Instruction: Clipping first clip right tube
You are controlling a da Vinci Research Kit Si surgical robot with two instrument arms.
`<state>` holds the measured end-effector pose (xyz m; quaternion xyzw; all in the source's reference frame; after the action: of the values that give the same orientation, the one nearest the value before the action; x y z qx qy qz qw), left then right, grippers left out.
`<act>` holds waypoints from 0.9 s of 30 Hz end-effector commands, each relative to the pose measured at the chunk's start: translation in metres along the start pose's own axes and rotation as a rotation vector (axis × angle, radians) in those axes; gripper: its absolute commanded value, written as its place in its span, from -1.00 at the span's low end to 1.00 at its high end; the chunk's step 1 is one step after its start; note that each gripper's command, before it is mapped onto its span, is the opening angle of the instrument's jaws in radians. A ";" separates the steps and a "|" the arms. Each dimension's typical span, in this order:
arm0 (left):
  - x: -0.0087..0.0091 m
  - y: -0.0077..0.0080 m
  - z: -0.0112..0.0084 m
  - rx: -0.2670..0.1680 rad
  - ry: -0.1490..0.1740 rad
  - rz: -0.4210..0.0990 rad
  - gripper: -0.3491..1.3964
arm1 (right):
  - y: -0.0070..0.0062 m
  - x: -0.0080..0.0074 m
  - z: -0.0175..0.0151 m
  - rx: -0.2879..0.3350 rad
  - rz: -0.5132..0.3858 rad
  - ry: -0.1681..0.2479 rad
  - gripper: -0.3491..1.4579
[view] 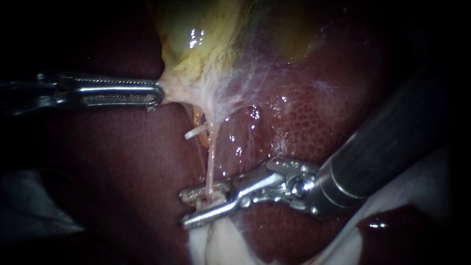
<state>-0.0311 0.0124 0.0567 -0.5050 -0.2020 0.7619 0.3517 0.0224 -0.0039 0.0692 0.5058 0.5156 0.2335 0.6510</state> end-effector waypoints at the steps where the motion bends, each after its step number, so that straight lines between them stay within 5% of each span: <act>1: 0.0000 0.0000 0.0000 0.000 0.000 0.000 -1.00 | 0.0000 0.0000 0.0000 0.000 0.000 0.000 -0.09; 16: 0.0000 0.0001 0.0000 0.001 0.000 -0.001 -1.00 | -0.0003 0.0001 -0.0005 0.003 0.013 0.000 -0.29; 27: 0.0000 0.0001 0.0000 0.001 0.000 -0.001 -1.00 | -0.0005 0.0000 -0.0009 0.004 0.037 -0.001 -0.77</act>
<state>-0.0311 0.0123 0.0566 -0.5049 -0.2017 0.7618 0.3522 0.0213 -0.0039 0.0689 0.5198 0.5027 0.2482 0.6445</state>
